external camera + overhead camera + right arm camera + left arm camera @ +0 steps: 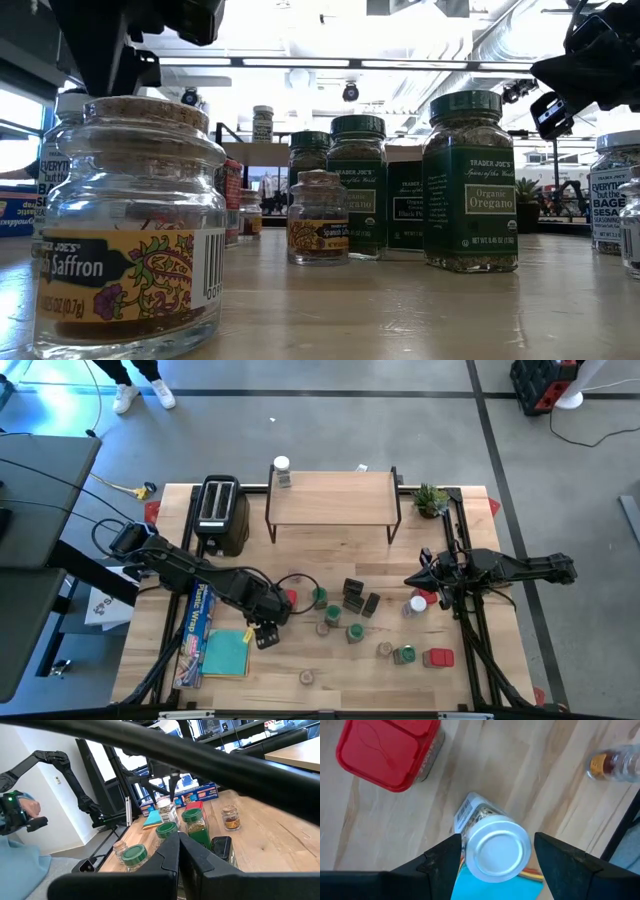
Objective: Shelf spices
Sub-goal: Put the left white seasoning bottle on the shelf aligned with the other white seasoning bottle
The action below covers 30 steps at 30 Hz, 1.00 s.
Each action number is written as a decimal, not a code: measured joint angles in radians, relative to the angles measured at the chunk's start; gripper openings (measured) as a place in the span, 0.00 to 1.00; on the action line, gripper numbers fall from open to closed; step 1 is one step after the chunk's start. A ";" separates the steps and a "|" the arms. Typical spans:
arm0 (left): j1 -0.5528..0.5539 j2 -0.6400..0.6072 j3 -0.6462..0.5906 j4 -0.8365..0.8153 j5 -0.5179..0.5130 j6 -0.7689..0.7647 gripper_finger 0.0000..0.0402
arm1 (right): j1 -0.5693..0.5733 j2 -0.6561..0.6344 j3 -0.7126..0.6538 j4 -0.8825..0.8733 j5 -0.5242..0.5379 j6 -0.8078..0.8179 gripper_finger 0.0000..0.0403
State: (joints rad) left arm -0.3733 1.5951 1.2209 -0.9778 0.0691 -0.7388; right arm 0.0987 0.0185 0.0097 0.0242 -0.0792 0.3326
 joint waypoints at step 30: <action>-0.144 -0.001 0.005 0.007 -0.231 0.377 0.61 | 0.000 0.000 0.000 0.000 0.000 0.000 0.00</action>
State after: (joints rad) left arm -0.5168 1.5944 1.2261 -0.9704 -0.1622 -0.3622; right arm 0.0986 0.0185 0.0097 0.0242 -0.0788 0.3328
